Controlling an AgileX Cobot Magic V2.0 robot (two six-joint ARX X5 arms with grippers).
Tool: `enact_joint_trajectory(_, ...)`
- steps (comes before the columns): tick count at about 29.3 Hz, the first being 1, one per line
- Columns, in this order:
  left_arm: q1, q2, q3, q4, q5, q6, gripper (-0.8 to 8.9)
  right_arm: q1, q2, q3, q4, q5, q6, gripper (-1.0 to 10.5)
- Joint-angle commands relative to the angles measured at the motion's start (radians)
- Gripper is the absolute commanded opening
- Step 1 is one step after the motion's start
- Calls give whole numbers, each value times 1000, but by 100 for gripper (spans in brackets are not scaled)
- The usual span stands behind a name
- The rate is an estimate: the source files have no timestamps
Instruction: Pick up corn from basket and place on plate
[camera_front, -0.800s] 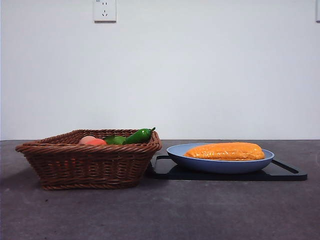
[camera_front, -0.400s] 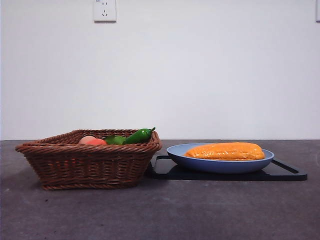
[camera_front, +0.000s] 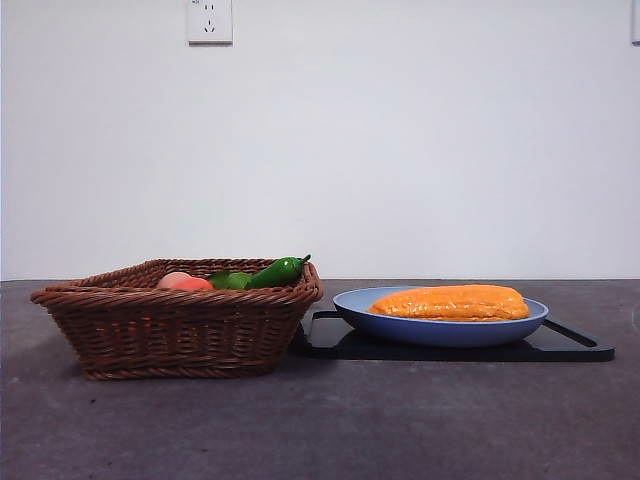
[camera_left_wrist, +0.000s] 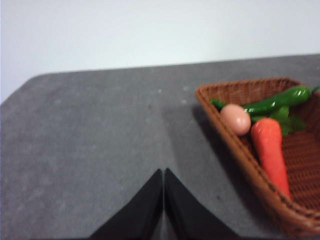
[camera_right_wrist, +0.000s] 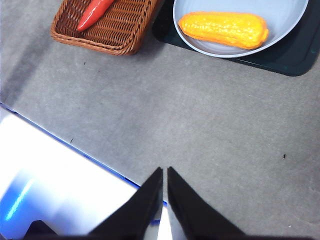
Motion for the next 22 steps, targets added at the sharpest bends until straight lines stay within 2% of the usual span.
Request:
enact_joint_trajectory(1, 4, -2, -25, 11, 0, -11, 8, 5, 3, 6, 11, -3, 9, 3)
enact_joint_trajectory(9, 4, -2, -76, 18, 1, -49, 8, 5, 3, 6, 12, -3, 8, 3)
enact_joint_trajectory(22, 4, 0, -76, 15, 1, -49, 8, 5, 3, 6, 34, -3, 8, 3)
